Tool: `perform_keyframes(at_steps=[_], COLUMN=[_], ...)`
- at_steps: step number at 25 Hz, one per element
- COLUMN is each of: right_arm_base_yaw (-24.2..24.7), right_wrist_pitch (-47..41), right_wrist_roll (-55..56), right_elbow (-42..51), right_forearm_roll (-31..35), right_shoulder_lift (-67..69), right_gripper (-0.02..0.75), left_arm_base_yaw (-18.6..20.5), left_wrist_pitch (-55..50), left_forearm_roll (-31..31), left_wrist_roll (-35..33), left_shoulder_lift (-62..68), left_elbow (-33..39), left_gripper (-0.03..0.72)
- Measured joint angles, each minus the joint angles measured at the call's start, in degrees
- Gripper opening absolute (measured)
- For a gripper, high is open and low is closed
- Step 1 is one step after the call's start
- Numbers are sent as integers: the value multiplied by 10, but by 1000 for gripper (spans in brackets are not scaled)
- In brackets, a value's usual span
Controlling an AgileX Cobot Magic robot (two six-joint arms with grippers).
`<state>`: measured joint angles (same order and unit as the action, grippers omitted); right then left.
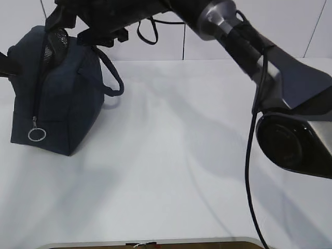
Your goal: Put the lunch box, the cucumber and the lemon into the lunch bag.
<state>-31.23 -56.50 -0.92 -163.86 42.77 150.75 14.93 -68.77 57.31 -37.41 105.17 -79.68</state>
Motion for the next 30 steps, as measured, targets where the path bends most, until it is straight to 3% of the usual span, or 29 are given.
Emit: perform_keyframes(at_steps=[9, 18, 30], right_arm_base_yaw=[0, 1, 1], right_wrist_pitch=[-84, -72, -61], right_wrist_roll=[15, 19, 19], right_elbow=[-13, -13, -13], right_forearm_roll=[-134, -140, -124], right_shoulder_lift=[-12, 8, 16], right_gripper=[592, 577, 367], left_arm_base_yaw=[0, 0, 0], left_wrist_pitch=[0, 0, 0], left_forearm_roll=[-1, -1, -1], left_wrist_roll=[0, 0, 0], left_shoulder_lift=[0, 0, 0], left_elbow=[0, 0, 0], left_gripper=[-9, -9, -9])
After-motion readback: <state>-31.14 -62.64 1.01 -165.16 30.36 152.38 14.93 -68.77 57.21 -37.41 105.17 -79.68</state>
